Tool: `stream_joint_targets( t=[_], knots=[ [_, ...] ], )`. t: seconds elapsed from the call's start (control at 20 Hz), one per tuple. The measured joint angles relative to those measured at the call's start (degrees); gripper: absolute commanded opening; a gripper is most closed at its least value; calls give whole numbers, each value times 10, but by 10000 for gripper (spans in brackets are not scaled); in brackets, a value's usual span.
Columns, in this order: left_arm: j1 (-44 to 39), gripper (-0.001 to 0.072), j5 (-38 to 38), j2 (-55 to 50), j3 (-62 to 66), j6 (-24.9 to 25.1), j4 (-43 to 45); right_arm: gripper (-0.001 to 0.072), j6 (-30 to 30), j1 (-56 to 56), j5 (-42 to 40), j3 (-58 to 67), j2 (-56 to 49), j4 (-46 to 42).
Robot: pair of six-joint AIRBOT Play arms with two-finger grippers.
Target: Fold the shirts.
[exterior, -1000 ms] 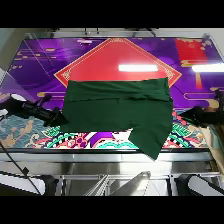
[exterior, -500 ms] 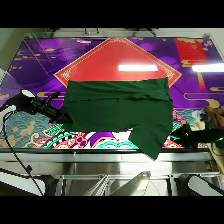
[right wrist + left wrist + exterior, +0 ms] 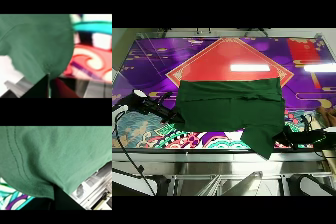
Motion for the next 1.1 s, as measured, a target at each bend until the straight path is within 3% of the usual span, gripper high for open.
stream_joint_targets(
  t=[0.35, 0.55, 0.85, 1.1],
  knots=[
    [90, 22, -61, -1, 0, 6, 17, 24, -21, -86, 82, 43, 107, 18],
    [129, 22, -93, 0, 0, 9, -15, 23, -15, -115, 94, 80, 112, 44],
    [98, 24, -110, 0, 66, 22, -65, 24, -50, -64, 9, 126, 33, 127],
    [59, 24, -112, -21, 184, 17, -76, 24, -61, 6, -76, 242, -75, 152]
  ],
)
